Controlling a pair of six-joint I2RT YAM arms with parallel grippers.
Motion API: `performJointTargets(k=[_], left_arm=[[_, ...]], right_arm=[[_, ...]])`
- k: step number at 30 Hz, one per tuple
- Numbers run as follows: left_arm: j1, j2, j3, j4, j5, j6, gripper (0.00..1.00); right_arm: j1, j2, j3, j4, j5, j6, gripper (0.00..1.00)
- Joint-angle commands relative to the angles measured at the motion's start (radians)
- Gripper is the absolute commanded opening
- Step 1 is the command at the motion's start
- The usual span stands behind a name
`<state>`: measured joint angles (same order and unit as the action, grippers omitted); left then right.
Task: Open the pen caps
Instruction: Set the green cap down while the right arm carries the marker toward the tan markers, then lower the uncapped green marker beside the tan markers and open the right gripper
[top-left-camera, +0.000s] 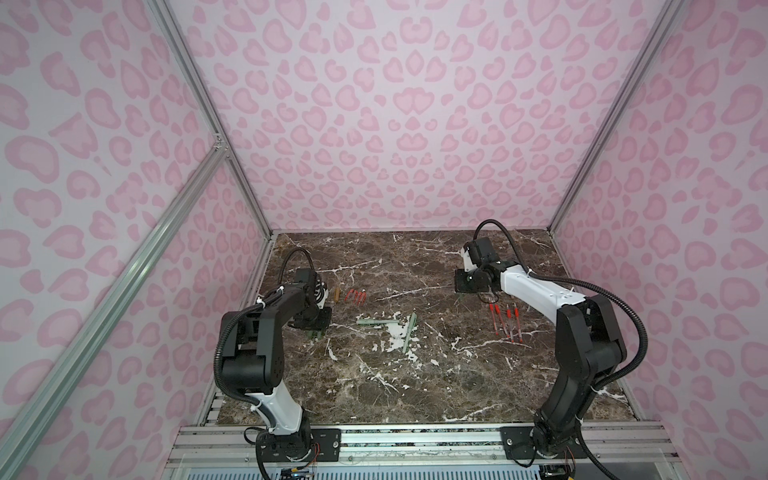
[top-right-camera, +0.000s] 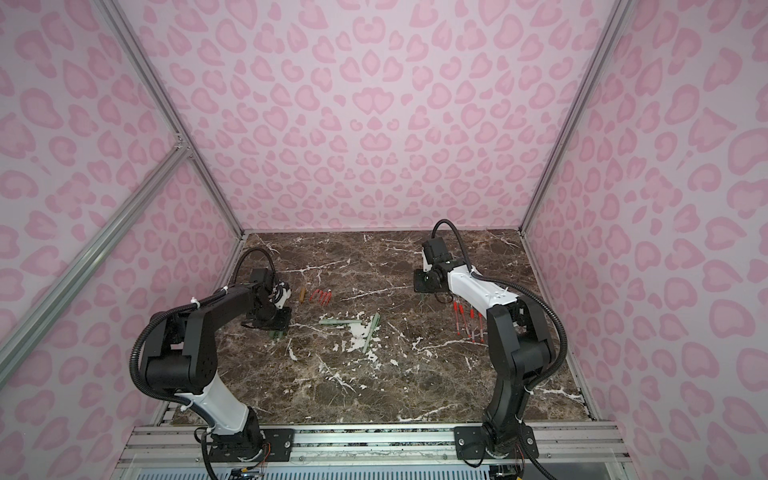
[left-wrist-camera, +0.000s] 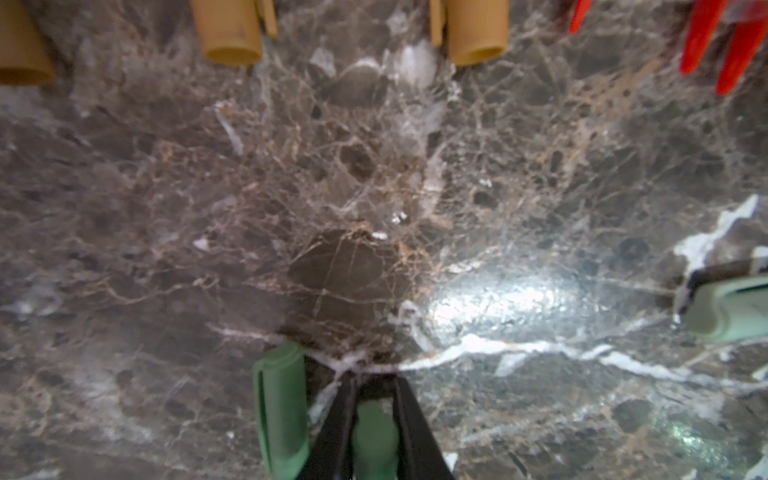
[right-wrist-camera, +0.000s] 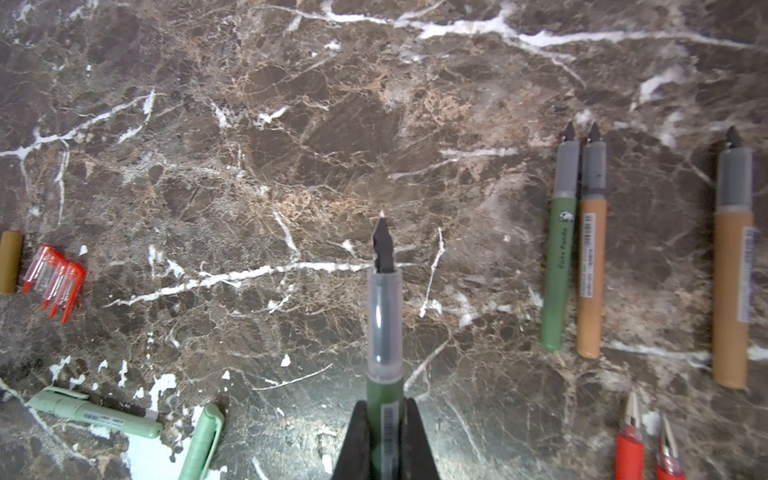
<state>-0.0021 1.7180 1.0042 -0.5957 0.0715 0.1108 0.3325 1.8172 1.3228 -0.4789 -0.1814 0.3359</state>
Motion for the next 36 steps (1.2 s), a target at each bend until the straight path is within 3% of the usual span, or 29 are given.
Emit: performJointTargets(k=[1,14,25,30,36], left_arm=[[-0.004,-0.008,0.012,-0.001,-0.001,-0.009,0.28],[-0.032,-0.200,0.025,-0.004,0.028,0.015,0.45],[-0.008,-0.371,-0.054,0.091,0.118,0.047,0.84],[0.021,-0.389,-0.054,0.095,0.145,0.030,0.95],[0.043,-0.404,-0.055,0.100,0.149,0.011,1.00]], right_arm=[[-0.010,0.016,0.005,-0.026,0.017,-0.027,0.01],[-0.056,0.117,0.102,-0.069,0.043,-0.075,0.02],[-0.087,0.258,0.258,-0.119,0.077,-0.099,0.03],[-0.093,0.327,0.326,-0.144,0.087,-0.097,0.04],[-0.098,0.386,0.372,-0.163,0.104,-0.086,0.05]])
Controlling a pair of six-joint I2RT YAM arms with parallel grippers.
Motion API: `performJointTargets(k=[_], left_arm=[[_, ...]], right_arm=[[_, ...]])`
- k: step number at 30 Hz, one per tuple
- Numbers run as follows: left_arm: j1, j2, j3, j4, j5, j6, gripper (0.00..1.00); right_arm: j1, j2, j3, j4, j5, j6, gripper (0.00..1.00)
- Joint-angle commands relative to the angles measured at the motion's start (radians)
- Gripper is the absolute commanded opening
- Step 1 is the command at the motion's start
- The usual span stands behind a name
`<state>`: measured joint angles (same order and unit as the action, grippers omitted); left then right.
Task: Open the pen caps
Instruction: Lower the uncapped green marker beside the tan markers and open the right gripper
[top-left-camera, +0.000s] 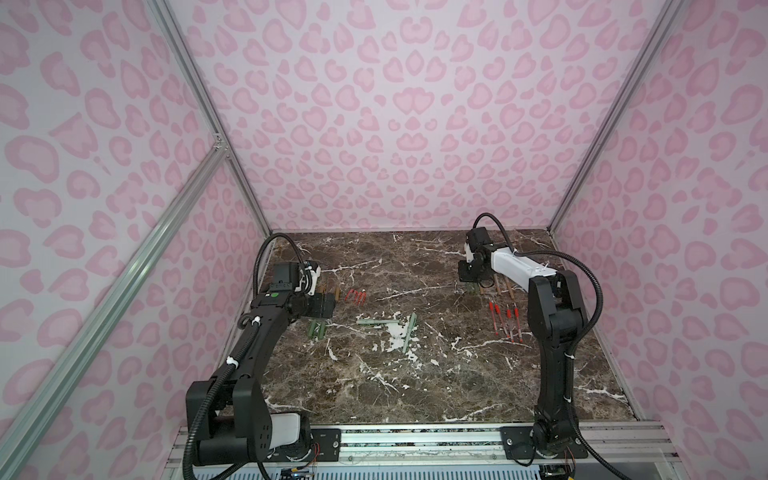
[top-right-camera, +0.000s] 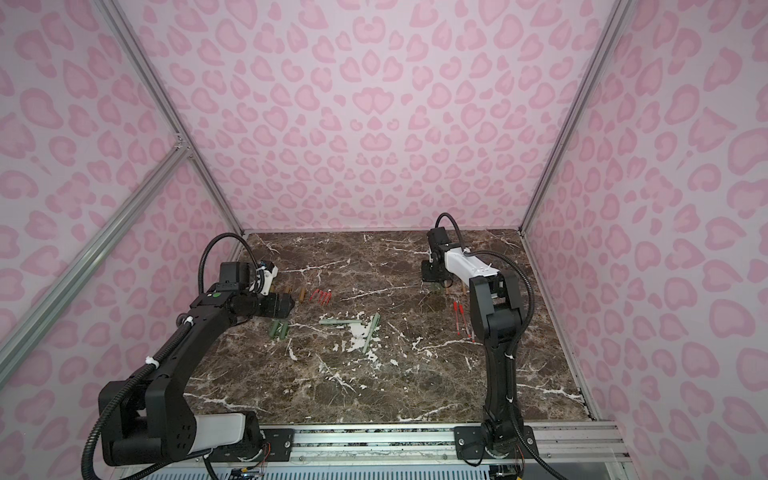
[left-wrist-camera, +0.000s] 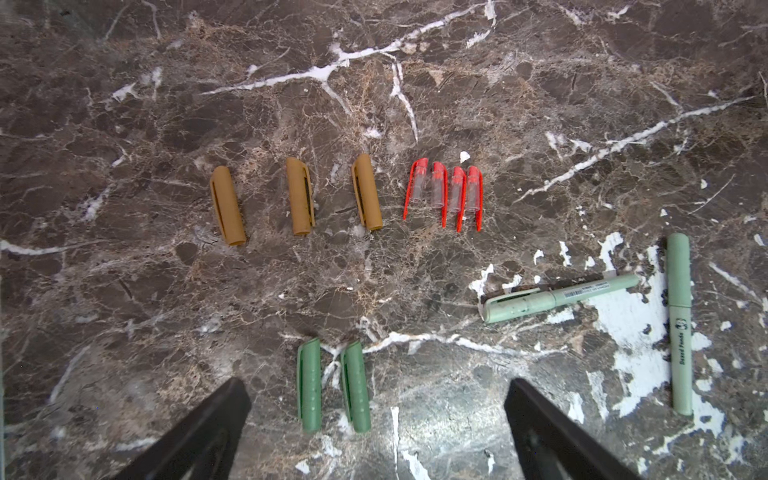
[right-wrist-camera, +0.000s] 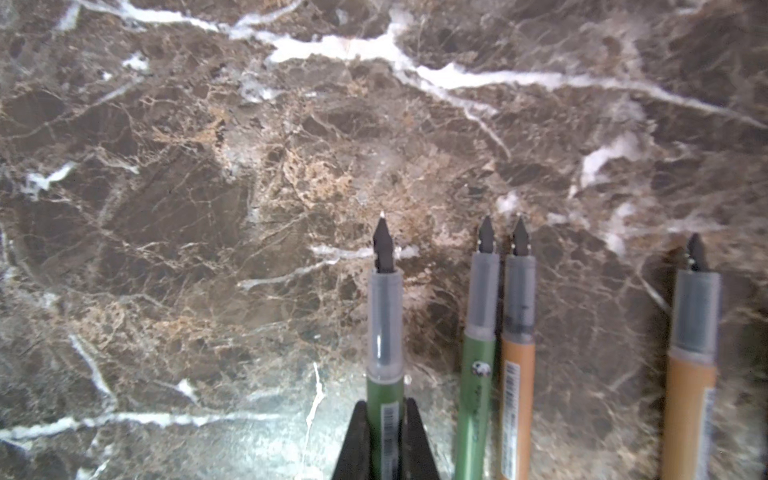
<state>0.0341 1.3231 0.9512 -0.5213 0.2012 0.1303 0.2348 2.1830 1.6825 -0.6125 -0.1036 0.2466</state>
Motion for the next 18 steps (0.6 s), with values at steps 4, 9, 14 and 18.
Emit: performJointTargets(k=[4,9,14,18], left_arm=[[0.017,-0.015,-0.002,0.026,0.024,-0.015,0.98],[0.025,-0.015,0.007,0.024,0.024,-0.021,0.98],[0.030,-0.018,0.009,0.024,0.023,-0.029,0.98],[0.035,-0.020,0.011,0.023,0.026,-0.031,0.98]], right_arm=[[-0.002,0.039,0.019,-0.030,0.041,0.001,0.09],[-0.005,0.055,0.016,-0.030,0.050,0.002,0.17],[-0.005,0.045,0.008,-0.020,0.043,0.005,0.26],[-0.005,0.011,0.010,-0.033,0.046,-0.001,0.32]])
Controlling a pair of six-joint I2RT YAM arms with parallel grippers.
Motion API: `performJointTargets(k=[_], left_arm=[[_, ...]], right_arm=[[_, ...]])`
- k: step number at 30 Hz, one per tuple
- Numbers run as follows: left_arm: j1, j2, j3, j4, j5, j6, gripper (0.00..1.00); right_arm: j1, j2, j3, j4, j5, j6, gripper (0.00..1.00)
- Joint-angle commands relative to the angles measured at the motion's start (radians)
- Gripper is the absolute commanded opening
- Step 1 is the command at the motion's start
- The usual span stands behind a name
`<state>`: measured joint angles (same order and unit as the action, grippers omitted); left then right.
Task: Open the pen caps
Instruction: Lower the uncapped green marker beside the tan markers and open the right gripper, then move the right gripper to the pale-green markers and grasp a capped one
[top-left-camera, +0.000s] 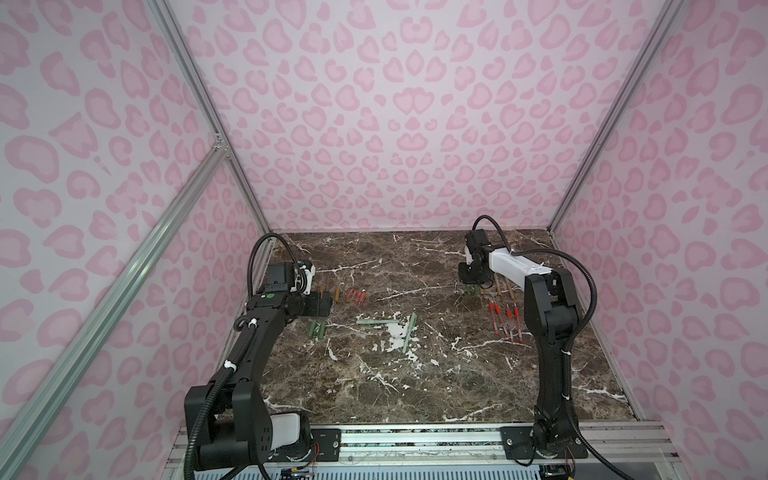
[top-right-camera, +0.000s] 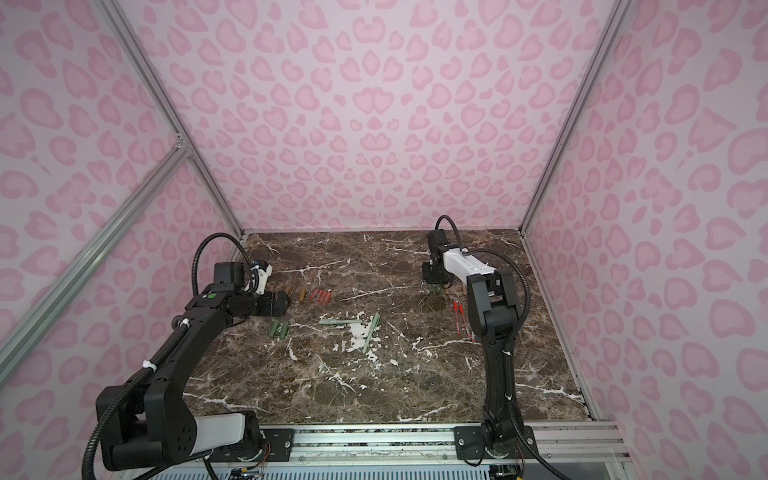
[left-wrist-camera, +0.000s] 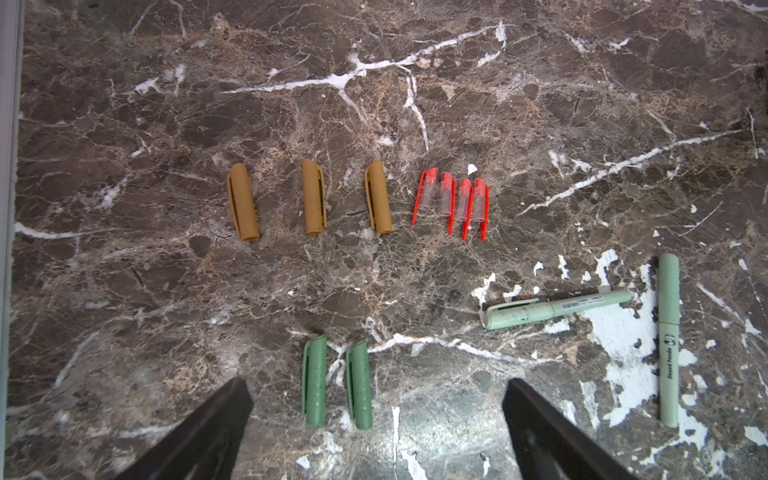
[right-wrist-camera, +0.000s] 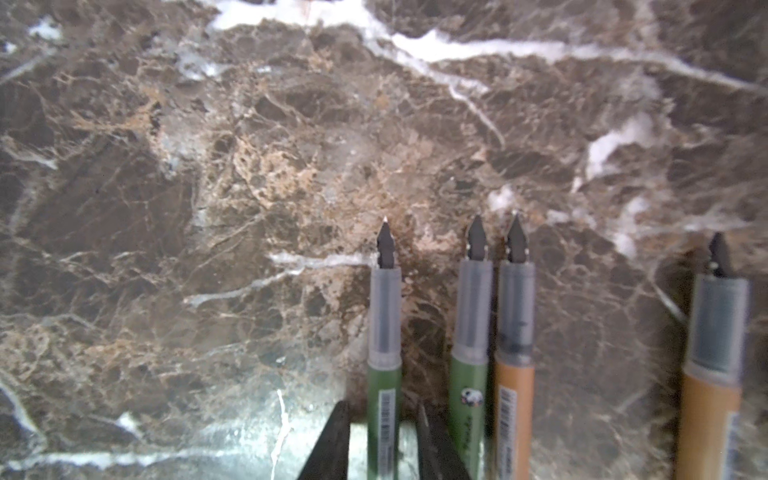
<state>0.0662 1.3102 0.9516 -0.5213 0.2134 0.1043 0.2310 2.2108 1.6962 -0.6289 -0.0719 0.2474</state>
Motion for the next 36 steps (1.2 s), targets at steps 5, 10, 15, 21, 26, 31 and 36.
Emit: performJointTargets(k=[5,10,15,21,26,31,36], left_arm=[[0.005,-0.003,0.015,0.023,0.020,-0.007,0.98],[0.004,0.003,0.016,0.025,0.023,-0.011,0.98],[0.006,0.007,0.019,0.025,0.026,-0.014,0.98],[0.007,0.014,0.029,0.023,0.026,-0.018,0.98],[0.006,0.014,0.032,0.021,0.023,-0.018,0.98],[0.008,0.015,0.037,0.018,0.022,-0.021,0.98],[0.008,0.012,0.037,0.015,0.021,-0.023,0.98]], right_arm=[[0.012,-0.121,-0.034,-0.021,0.000,-0.015,0.36],[0.068,-0.234,-0.109,0.031,-0.088,-0.071,0.41],[0.200,-0.280,-0.128,0.040,-0.161,-0.204,0.47],[0.366,-0.247,-0.089,0.016,-0.210,-0.342,0.48],[0.481,-0.148,0.040,-0.095,-0.216,-0.446,0.46],[0.545,-0.048,0.156,-0.182,-0.210,-0.506,0.45],[0.570,0.013,0.204,-0.198,-0.204,-0.509,0.45]])
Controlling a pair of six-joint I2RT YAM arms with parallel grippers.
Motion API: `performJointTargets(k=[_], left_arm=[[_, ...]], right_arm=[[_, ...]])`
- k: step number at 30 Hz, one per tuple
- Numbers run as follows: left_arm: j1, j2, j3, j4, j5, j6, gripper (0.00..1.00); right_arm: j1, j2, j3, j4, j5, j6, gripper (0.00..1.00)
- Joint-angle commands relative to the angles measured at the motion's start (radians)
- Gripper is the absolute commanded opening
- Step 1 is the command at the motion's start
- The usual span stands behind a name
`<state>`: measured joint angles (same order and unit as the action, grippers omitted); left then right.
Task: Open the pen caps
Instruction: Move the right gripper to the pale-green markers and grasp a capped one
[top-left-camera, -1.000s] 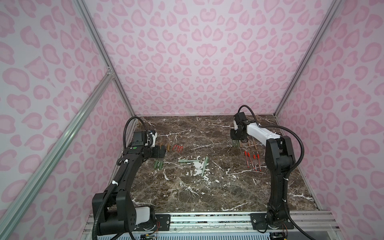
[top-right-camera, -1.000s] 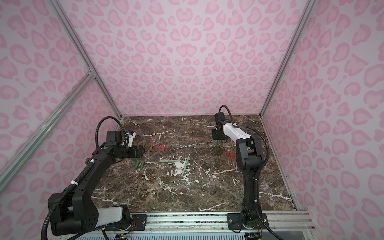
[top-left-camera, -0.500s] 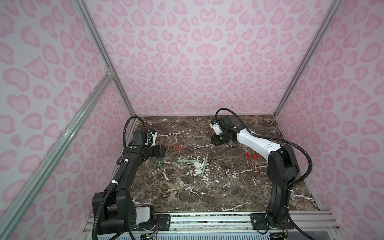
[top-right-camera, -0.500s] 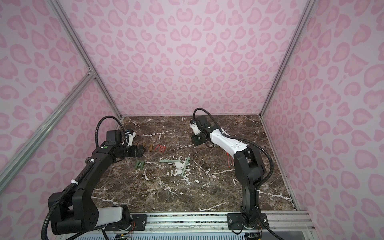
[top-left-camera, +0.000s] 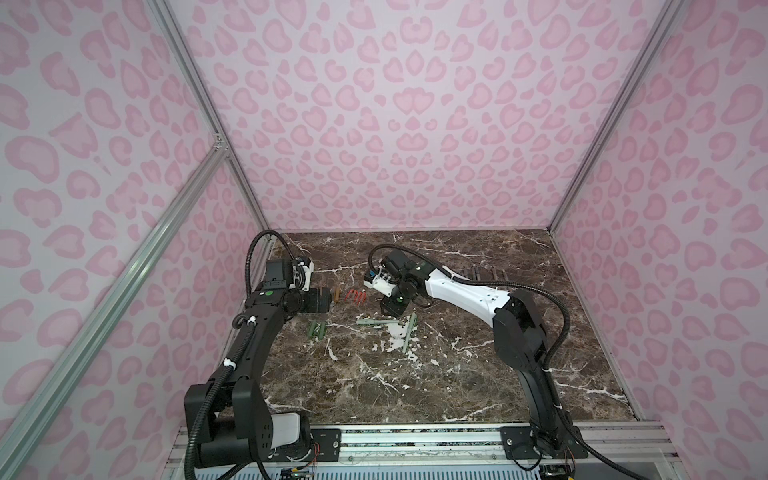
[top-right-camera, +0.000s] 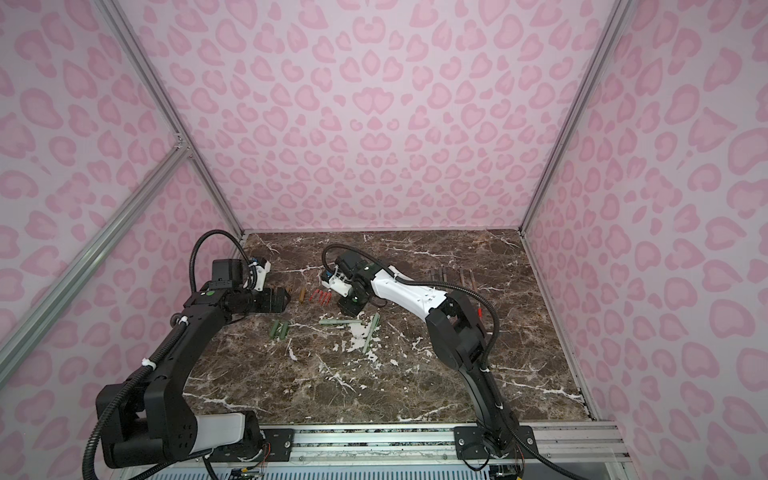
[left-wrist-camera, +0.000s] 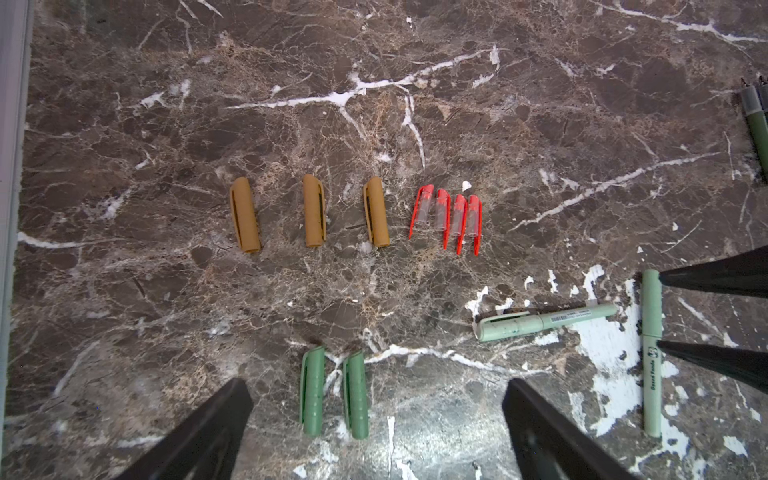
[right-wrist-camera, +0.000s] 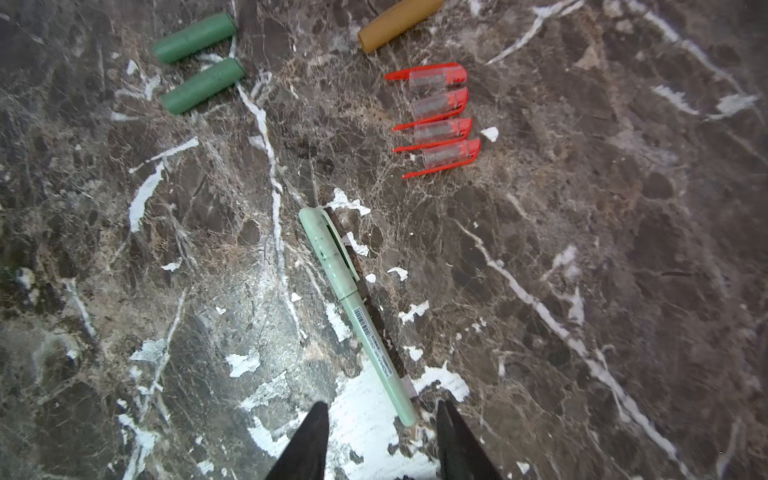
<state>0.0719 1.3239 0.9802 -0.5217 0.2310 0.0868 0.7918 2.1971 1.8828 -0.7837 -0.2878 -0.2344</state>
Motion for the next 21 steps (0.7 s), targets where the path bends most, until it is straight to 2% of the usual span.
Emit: performJointTargets(k=[1,16,21], left_arm=[[0.002,-0.003,0.008,0.016,0.005,-0.005,0.98],[0.002,0.002,0.008,0.016,0.008,-0.010,0.98],[0.003,0.001,0.009,0.016,0.008,-0.010,0.98]], right_arm=[[0.015,0.039,0.028,-0.048,0.017,-0.028,0.45],[0.033,0.203,0.131,-0.066,0.024,-0.012,0.41],[0.042,0.232,0.153,-0.074,0.027,-0.013,0.32]])
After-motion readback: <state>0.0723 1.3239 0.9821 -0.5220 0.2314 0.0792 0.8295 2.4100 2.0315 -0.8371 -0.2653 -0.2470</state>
